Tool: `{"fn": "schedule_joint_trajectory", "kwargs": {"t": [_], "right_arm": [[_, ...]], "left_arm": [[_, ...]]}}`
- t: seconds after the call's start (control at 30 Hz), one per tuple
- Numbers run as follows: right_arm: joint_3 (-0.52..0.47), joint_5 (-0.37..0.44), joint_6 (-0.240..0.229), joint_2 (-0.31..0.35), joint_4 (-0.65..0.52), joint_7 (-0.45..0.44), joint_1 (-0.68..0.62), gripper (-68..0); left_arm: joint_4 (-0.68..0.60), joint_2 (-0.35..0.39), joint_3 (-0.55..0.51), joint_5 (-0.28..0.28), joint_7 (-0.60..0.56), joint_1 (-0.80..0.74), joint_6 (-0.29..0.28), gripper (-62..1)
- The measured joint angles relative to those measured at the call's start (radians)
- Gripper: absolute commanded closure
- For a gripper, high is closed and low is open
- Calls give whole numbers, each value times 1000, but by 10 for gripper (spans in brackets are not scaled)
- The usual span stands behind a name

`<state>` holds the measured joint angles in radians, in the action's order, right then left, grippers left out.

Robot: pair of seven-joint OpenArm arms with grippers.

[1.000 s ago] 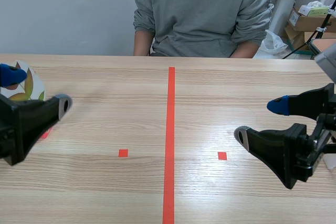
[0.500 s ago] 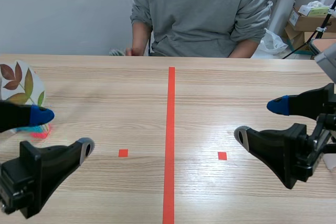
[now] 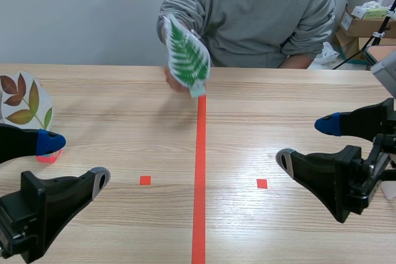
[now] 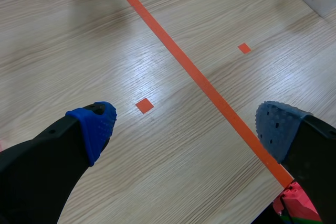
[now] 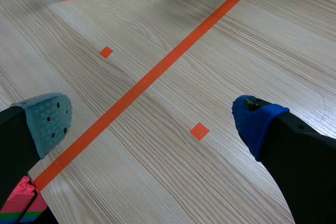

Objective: Do the leaf sorting experiment

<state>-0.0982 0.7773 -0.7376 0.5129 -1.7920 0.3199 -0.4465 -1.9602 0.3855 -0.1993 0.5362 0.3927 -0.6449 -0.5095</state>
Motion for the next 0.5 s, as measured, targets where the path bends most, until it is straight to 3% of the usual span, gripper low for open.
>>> {"fn": "schedule_joint_trajectory", "kwargs": {"t": [0.5], "right_arm": [[0, 0, 0, 0, 0, 0, 0, -634]], "left_arm": [[0, 0, 0, 0, 12, 3, 0, -567]]}}
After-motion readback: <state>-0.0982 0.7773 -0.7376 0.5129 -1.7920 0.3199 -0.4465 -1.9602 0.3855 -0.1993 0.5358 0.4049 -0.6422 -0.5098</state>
